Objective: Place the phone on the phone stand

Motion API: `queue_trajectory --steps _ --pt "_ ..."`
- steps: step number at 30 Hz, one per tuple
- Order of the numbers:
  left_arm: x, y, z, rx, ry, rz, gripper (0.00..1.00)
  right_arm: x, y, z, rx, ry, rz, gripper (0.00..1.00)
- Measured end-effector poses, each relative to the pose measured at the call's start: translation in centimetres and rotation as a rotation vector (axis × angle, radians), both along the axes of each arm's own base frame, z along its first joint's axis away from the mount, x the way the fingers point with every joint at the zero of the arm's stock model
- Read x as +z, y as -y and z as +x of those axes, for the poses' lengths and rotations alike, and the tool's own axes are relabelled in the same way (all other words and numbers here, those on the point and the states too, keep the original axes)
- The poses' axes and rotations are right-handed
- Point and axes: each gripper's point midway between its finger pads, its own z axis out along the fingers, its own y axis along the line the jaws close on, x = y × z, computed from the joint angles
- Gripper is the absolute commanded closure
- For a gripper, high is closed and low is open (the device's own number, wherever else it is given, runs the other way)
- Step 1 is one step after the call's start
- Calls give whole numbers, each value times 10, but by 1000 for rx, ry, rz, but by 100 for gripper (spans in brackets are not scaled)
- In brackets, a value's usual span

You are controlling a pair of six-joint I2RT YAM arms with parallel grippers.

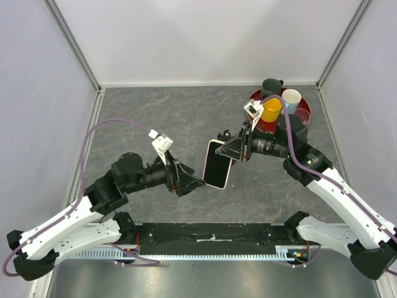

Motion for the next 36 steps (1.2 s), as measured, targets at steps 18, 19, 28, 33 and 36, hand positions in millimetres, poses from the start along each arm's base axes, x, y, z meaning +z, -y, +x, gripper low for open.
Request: queue_trajectory --steps 18,19,28,33,36 --pt "9 53 -23 -294 -27 -146 83 49 -2 -54 230 103 251 99" --pt "9 53 -24 -303 -28 -148 90 50 -2 -55 234 102 258 93" --pt "-9 49 -33 -349 -35 -59 98 38 2 -50 206 116 164 21" --pt "-18 43 -34 -357 -15 16 98 21 8 -52 223 131 62 43" --pt "-18 41 -35 -365 1 33 98 14 9 -55 248 129 27 48"
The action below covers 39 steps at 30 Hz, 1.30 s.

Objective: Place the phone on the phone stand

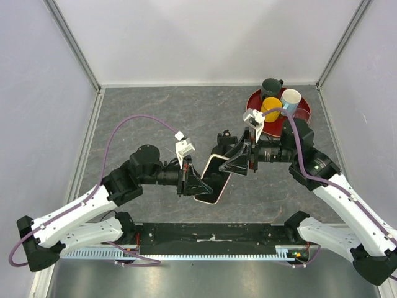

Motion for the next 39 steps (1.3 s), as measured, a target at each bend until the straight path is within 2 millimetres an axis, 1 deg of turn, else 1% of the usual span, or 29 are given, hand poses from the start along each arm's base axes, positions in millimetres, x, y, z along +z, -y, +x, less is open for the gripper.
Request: queue_trajectory --steps 4,6,7,8,9,10,11,12,13,14,15,16,18,20,21,23,25,27,30,32,34,36,39 --pt "-3 2 1 -7 5 15 98 -9 -3 0 34 -23 -28 54" --pt "-7 3 1 -13 -3 26 98 -15 -5 -1 54 -45 -39 59" --pt "-9 4 1 -18 -9 33 98 -16 -6 -2 65 -54 -42 64" --pt "-11 5 1 -22 -13 38 98 -17 -6 -3 74 -59 -42 94" --pt "-13 6 1 -27 -16 42 98 -17 -6 -4 82 -58 -41 100" --pt "-13 7 1 -33 -15 44 98 -16 -6 -7 96 -55 -38 100" --pt "-12 7 -3 -61 -12 40 92 -14 -6 -10 117 -54 -32 100" --pt "-10 7 -4 -69 -10 37 78 -13 -4 -11 118 -49 -29 100" --pt "-7 7 -4 -69 -5 34 50 -10 -4 -12 117 -39 -22 100" --pt "-5 8 -3 -69 -1 36 40 -8 -3 -13 110 -28 -18 100" --pt "-5 9 1 -45 5 45 35 -6 -1 -12 87 -20 -18 100" --pt "-2 10 9 -3 7 53 32 -6 2 -9 44 -3 -26 100" --pt "3 9 27 102 17 70 31 -10 12 1 -71 12 -60 100" --pt "7 6 50 238 29 85 35 -18 27 15 -213 20 -112 100" --pt "7 3 62 311 32 97 37 -23 38 21 -296 16 -145 100" --pt "3 -2 86 444 37 128 44 -29 67 35 -489 26 -211 100" --pt "-8 -2 108 547 34 178 52 -29 101 46 -682 46 -266 100" --pt "-27 1 131 638 31 247 52 -24 133 53 -848 68 -309 100" --pt "-61 4 156 737 21 357 52 -16 166 57 -1004 92 -345 100" --pt "-82 7 170 791 23 425 53 -14 177 59 -1061 99 -362 100" --pt "-96 10 182 840 39 480 54 -17 183 59 -1088 98 -386 100" --pt "-104 17 190 867 53 510 55 -21 185 59 -1090 93 -410 100" --pt "-108 26 200 891 67 526 55 -25 185 58 -1080 88 -432 100"
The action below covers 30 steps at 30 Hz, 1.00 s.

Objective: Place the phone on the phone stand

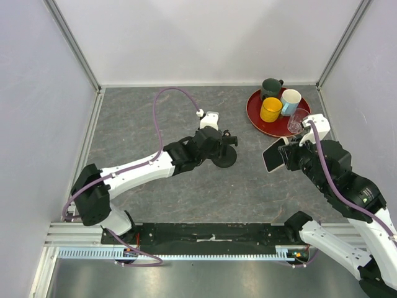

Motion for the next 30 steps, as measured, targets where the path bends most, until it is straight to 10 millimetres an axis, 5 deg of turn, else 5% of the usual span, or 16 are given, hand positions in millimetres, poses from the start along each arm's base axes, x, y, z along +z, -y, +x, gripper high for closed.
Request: queue_trajectory --steps 8,17,23,30 --pt "-1 12 13 21 30 -13 61 -1 -9 -4 66 -8 -4 100" --pt "-1 13 22 18 65 30 97 -5 -32 -6 198 -27 -2 100" --pt "3 17 19 -85 103 81 98 -29 -63 -2 358 -117 -47 100" --pt "7 -3 -16 -308 110 161 98 -62 -108 -10 631 -215 -47 100"
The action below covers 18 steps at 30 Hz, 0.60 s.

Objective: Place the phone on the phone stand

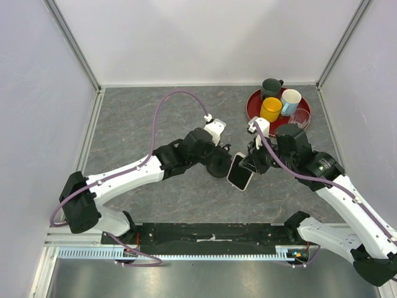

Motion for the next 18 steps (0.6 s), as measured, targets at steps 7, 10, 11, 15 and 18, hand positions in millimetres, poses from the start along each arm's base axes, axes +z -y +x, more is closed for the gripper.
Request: queue_trajectory --steps 7,10,11,15,18 --pt "3 -10 -23 -147 -12 40 98 21 -44 -13 294 135 180 100" --pt "2 -12 -33 -203 -17 36 98 33 -54 -21 393 197 233 100" --pt "1 -12 -37 -228 -24 31 98 39 -59 -23 439 233 254 100" --pt "-1 -9 -47 -303 -56 14 98 43 -79 -24 564 313 249 100" --pt "-4 -13 -48 -323 -75 20 98 33 -92 -22 628 340 207 100"
